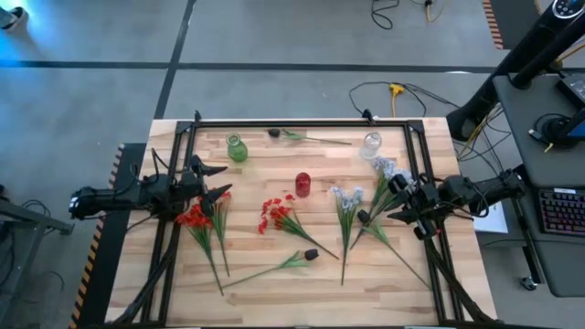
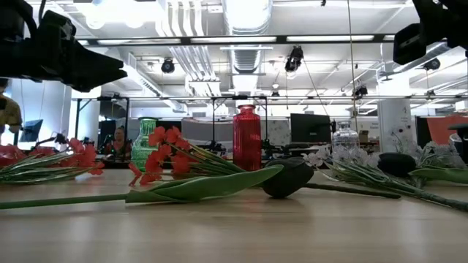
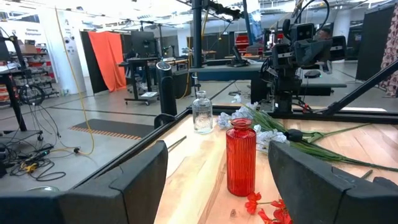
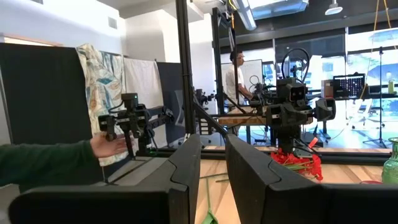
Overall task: Sort flowers into vase by color
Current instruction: Put the left white flowers into the red vase
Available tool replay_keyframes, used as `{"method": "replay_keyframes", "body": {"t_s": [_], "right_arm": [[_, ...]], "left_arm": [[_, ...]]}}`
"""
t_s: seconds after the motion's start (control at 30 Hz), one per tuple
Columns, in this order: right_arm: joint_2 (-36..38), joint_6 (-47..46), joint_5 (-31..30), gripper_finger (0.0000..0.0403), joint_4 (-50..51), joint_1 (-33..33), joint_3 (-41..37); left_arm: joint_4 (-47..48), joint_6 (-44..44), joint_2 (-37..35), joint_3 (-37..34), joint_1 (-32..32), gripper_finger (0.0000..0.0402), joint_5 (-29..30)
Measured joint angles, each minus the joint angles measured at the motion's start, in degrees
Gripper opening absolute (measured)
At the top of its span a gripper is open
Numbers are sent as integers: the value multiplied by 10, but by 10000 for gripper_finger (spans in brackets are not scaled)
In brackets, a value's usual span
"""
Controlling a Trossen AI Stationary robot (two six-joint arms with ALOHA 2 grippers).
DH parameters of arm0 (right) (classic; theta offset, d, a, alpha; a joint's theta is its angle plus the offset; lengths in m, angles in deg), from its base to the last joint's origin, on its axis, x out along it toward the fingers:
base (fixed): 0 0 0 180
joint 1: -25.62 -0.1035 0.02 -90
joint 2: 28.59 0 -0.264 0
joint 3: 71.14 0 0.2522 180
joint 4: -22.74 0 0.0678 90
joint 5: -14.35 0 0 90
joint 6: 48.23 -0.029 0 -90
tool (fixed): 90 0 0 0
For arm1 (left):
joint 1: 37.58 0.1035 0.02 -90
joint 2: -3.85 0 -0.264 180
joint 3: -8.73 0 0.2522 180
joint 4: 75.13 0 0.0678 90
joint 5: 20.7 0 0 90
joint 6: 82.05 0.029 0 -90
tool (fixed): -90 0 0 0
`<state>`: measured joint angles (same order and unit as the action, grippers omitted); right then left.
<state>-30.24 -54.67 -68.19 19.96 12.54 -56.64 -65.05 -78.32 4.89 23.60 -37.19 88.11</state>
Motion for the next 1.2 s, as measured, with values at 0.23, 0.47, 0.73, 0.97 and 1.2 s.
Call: {"method": "replay_keyframes", "body": {"t_s": [0.23, 0.47, 0.73, 0.97, 1.2], "right_arm": [[0, -48, -6, 68, -30, 0, 0], [0, -31, -108, 68, -52, 0, 0], [0, -30, -137, 68, -48, 0, 0], [0, -37, -171, 68, -53, 0, 0], [0, -42, -182, 68, -52, 0, 0]], "left_arm": [[-42, -311, 1, 0, -2, 260, -45], [-79, -407, 1, 0, -2, 260, -44], [-79, -401, 1, 0, -1, 260, -1], [-79, -408, 9, 0, -1, 260, 32], [-79, -478, 34, 0, -2, 260, 19]]}}
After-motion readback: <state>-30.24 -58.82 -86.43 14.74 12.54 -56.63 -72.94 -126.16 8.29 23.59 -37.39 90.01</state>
